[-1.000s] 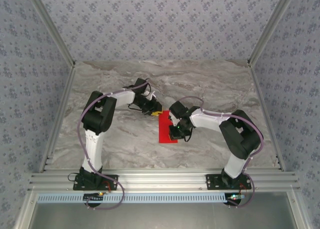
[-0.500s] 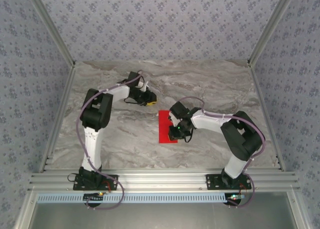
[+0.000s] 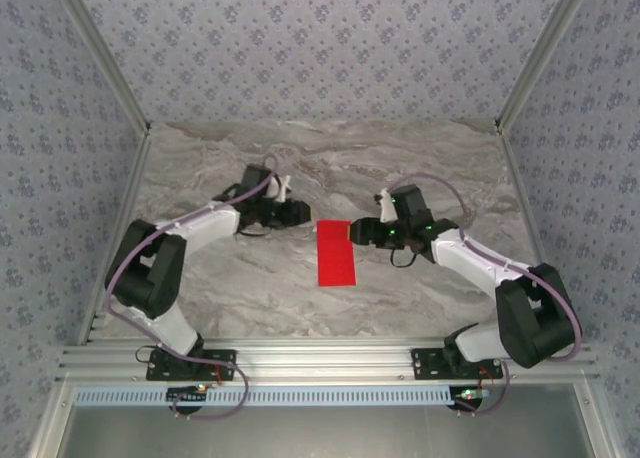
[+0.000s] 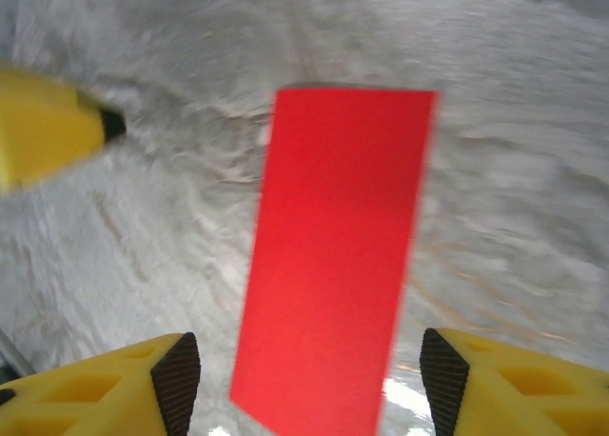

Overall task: Fold a paper plane with a square sheet of paper (fold left side to right side)
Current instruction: Fold the triangle a second time at the center of the table.

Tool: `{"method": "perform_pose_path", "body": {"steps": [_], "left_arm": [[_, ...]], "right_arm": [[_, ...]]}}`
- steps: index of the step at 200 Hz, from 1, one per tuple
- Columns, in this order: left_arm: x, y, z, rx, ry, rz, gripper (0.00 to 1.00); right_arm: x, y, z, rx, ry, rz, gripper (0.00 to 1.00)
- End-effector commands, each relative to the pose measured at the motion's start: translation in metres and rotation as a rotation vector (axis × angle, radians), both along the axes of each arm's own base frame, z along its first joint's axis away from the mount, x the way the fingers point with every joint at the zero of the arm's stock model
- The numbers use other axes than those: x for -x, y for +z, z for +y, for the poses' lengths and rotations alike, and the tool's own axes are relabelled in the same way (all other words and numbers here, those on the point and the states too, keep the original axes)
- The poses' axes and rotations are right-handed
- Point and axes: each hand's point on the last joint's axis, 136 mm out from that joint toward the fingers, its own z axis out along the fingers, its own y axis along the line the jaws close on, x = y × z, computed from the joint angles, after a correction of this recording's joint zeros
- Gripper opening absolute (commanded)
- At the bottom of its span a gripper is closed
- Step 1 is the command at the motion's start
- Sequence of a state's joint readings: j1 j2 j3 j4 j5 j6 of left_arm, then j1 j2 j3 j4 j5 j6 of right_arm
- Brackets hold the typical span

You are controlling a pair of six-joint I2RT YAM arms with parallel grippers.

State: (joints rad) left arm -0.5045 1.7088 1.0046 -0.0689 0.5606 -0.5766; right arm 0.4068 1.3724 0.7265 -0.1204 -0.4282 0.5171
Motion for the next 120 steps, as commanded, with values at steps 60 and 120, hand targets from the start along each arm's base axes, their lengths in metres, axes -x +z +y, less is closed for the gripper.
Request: {"method": "perform_pose_path", "body": {"steps": [60,120], "left_arm": [[-0.005,-0.051,-0.045,-0.067,-0.037,0.074,0.33],[0.003,-0.073,-0.035,-0.164,-0.035,0.099,0.32]], "right_arm": [[0.022,-0.026,-0.027,-0.034,-0.091,0.122,0.7],[0.028,-0.032,-0.028,-0.009,-0.07,0.153,0.72]]}}
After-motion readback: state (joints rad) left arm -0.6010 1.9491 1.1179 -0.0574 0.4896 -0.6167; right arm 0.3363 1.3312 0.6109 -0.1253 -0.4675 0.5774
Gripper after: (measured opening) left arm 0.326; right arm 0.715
